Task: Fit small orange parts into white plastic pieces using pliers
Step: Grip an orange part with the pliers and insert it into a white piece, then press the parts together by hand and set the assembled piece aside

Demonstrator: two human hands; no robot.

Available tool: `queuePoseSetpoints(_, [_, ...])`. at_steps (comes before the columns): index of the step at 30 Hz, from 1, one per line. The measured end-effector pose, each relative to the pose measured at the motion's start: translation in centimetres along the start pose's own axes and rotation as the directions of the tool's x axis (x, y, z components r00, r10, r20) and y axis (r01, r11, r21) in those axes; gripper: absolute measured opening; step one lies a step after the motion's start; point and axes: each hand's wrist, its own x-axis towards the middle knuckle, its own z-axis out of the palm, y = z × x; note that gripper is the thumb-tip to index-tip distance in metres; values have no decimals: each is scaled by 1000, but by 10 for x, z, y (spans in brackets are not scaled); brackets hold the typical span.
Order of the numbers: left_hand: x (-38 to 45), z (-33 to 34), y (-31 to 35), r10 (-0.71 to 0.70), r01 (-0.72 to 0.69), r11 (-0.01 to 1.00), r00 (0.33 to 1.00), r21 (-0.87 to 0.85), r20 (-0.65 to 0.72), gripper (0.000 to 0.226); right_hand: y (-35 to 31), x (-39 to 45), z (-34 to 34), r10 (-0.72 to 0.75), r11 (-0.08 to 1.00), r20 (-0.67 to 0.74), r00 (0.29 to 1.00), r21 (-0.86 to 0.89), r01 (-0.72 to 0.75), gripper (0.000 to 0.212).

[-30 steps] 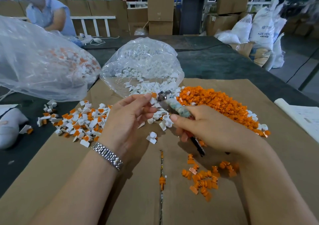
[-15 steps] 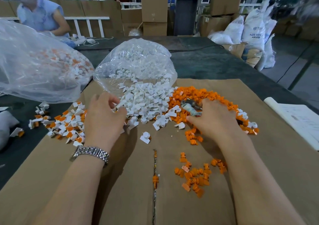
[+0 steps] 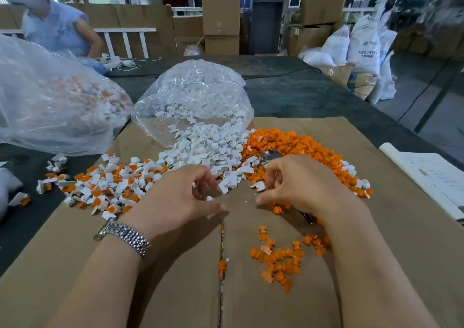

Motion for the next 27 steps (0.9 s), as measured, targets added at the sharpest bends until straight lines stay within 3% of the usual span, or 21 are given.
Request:
queuePoseSetpoints(2, [-1, 0, 0, 3, -6, 996, 1000, 84, 31, 27, -2, -1, 1, -21, 998, 18, 1000, -61, 22, 30])
queuePoseSetpoints(6, [1, 3, 2, -29, 27, 997, 999, 66, 19, 12, -2, -2, 4, -41, 996, -6, 999, -82, 41, 15])
queuePoseSetpoints(9, [2, 3, 7, -65, 62, 986, 998, -154, -11, 10, -5, 0, 7, -78, 991, -29, 996, -110, 75, 7])
queuePoseSetpoints(12, [0, 0, 12, -129, 131, 897, 991, -423, 33, 14, -7, 2, 8, -102, 991, -90, 991, -95, 93, 9])
queuePoseSetpoints(15, [3, 1, 13, -184, 178, 853, 982, -491, 37, 15, -6, 4, 9, -92, 995, -138, 986, -59, 84, 10])
queuePoseSetpoints(17, [6, 5, 14, -222, 175, 907, 972, -383, -81, 15, -6, 5, 10, -76, 996, -150, 986, -49, 69, 9])
queuePoseSetpoints(19, [9, 9, 11, -201, 199, 979, 950, -33, -239, 10, -7, 5, 10, -65, 998, -177, 982, -38, 59, 7])
queuePoseSetpoints(21, [10, 14, 10, -112, 198, 943, 945, 266, -306, 6, -6, 5, 9, -57, 998, -194, 979, -35, 51, 7])
queuePoseSetpoints(24, [12, 20, 14, 35, 58, 969, 929, 239, -369, 14, -6, 5, 10, -63, 997, -194, 979, -57, 53, 7])
queuePoseSetpoints(27, [15, 26, 20, 162, -100, 971, 943, 218, -291, 21, -7, 6, 12, -77, 996, -191, 978, -59, 67, 7])
